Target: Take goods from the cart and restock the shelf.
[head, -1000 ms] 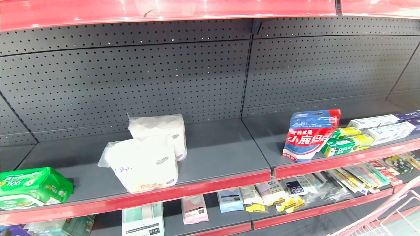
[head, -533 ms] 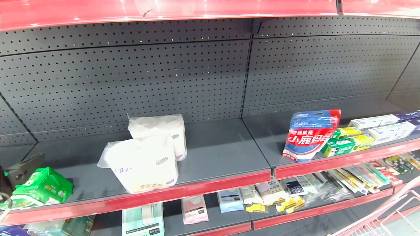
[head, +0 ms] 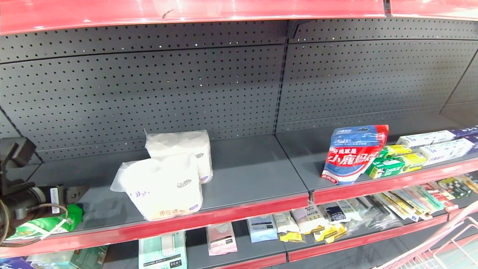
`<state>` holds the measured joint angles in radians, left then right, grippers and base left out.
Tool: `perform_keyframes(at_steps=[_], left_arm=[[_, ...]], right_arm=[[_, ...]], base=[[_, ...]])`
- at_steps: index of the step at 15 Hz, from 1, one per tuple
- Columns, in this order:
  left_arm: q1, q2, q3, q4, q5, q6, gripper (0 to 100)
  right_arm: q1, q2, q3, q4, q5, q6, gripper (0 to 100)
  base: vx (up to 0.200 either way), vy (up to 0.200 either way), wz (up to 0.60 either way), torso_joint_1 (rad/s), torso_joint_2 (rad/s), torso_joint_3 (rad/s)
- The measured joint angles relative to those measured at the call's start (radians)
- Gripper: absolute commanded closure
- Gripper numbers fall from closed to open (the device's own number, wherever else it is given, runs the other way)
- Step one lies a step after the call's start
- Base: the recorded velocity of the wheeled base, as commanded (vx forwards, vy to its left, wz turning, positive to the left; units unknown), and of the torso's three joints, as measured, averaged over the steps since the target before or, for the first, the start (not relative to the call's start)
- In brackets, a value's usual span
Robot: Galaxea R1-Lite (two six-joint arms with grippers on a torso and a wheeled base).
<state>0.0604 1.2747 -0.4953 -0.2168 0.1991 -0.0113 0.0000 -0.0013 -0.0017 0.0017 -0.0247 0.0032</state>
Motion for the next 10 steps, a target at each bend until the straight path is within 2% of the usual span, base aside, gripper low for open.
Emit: perform_keyframes(at_steps=[3, 7, 10], left_arm=[[-0.001, 0.102, -0.004, -0.063, -0.004, 0.000, 0], [-0.002, 0.195, -0.001, -0.117, -0.044, 0.000, 0], [-0.014, 0.264, -0.011, -0.164, -0.061, 0.013, 0]], right_arm=[[0.000, 0.000, 0.000, 0.000, 0.000, 0.000, 0], [0.000, 0.000, 0.000, 0.000, 0.000, 0.000, 0], [0.000, 0.000, 0.000, 0.000, 0.000, 0.000, 0]], base=[[0.000, 0.000, 0.00, 0.000, 0.00, 0.000], [0.000, 0.000, 0.00, 0.000, 0.00, 0.000], [0.000, 0.000, 0.00, 0.000, 0.00, 0.000]])
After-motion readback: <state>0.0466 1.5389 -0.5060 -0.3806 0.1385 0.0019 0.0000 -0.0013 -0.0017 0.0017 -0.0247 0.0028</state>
